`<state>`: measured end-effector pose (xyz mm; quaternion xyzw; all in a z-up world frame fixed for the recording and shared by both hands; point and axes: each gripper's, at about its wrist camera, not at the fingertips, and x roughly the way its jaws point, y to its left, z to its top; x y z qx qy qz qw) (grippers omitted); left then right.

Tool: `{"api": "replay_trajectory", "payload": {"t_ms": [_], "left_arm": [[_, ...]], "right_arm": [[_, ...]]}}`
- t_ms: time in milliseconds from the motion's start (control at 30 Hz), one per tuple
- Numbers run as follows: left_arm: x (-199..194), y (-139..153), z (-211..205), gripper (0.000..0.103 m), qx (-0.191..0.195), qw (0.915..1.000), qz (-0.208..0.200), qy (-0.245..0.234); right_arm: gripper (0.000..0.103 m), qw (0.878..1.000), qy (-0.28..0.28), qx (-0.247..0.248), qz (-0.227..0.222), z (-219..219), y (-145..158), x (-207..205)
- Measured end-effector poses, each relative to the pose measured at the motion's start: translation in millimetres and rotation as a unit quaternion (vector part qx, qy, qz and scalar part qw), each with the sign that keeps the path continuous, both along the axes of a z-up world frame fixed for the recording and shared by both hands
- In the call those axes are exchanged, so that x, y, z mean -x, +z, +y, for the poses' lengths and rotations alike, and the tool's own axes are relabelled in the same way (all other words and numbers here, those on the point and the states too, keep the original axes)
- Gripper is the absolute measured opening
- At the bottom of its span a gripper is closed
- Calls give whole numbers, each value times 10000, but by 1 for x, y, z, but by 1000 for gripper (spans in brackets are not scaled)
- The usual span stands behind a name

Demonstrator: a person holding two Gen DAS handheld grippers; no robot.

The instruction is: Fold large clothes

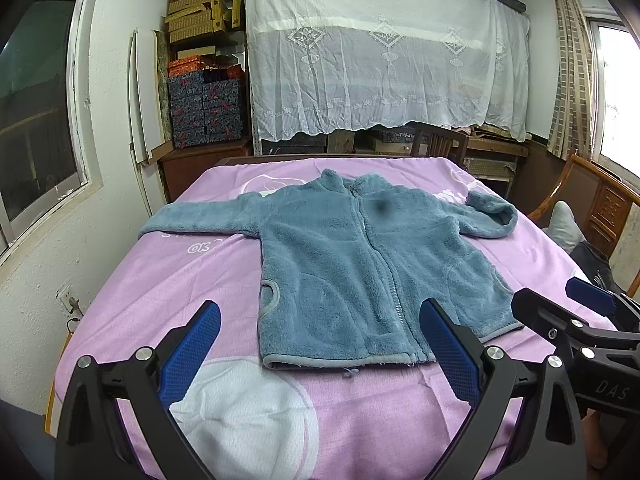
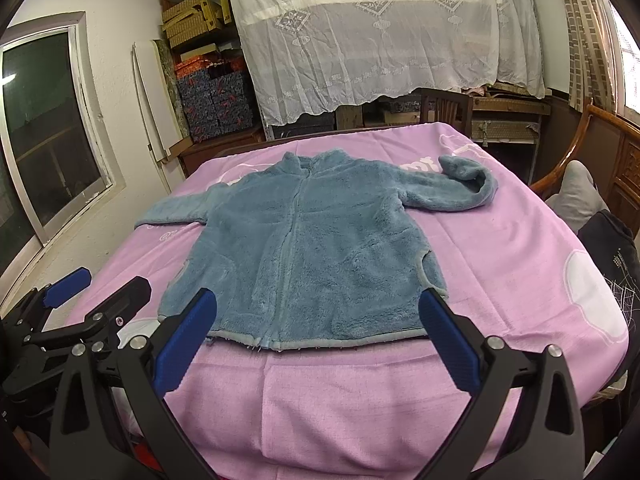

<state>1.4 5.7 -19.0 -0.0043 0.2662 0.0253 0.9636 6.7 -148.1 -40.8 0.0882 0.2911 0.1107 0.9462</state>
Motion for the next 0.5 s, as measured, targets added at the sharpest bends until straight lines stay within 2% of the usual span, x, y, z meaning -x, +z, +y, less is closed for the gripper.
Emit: {"api": "replay_trajectory", "payload": {"t_ms": [500], "left_arm": [[1,-9,2,99,4,10000,28,14]], "right_arm": [[99,10000,19,-17,58,2,-3,0]]}}
